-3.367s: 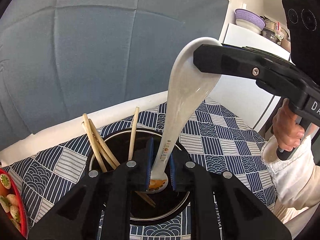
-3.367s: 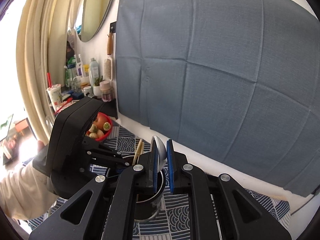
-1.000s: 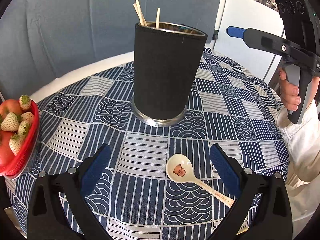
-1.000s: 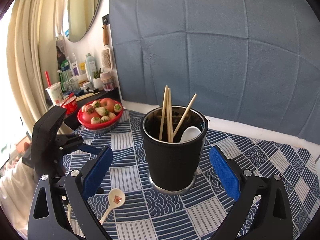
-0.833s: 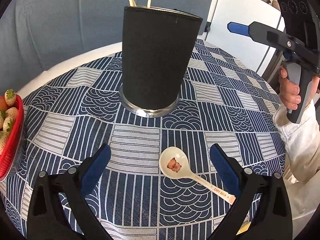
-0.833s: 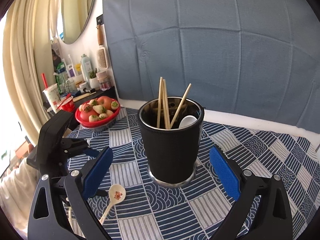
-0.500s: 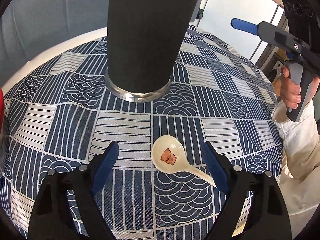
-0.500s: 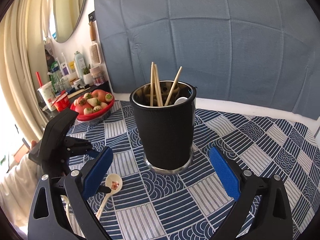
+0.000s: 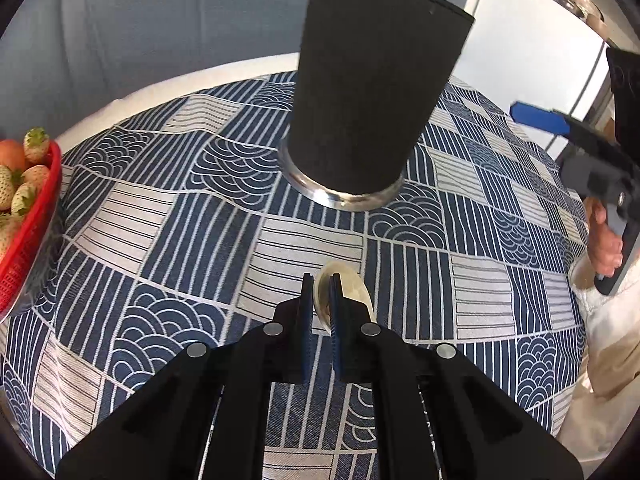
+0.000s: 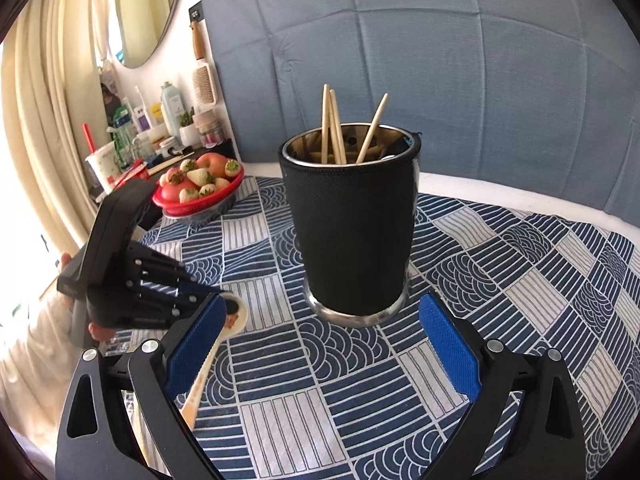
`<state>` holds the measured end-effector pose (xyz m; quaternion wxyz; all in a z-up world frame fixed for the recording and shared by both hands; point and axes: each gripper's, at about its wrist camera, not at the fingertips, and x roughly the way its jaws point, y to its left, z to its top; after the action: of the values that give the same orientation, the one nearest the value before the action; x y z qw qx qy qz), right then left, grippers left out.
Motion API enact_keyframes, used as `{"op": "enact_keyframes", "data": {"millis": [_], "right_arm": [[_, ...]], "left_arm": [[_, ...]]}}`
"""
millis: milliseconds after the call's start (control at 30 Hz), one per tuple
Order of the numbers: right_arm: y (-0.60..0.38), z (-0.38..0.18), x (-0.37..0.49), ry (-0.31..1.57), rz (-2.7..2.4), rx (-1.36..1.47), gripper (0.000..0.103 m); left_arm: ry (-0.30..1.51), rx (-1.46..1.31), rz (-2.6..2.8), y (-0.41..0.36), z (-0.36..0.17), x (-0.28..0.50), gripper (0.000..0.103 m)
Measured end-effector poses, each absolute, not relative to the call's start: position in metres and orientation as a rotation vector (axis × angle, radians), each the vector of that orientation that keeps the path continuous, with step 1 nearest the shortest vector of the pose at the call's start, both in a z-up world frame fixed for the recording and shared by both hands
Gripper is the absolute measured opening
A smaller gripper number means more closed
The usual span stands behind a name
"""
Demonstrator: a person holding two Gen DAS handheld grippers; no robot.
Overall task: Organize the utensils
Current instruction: 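Close the left tool on a white spoon's bowl while the right tool grasps a printed spoon, then carry both held spoons up over the black holder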
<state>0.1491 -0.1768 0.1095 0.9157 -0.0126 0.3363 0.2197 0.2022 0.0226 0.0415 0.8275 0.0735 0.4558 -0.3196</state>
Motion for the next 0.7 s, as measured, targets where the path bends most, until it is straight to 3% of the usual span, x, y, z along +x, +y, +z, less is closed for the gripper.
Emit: {"op": "enact_keyframes", "data": {"millis": [700], "right_arm": [[-0.070,0.044,0.137,0.889,0.640,-0.102,0.092]], "left_arm": [[0.903,0.132,-0.639,0.041,0.068,0.189,0.007]]}}
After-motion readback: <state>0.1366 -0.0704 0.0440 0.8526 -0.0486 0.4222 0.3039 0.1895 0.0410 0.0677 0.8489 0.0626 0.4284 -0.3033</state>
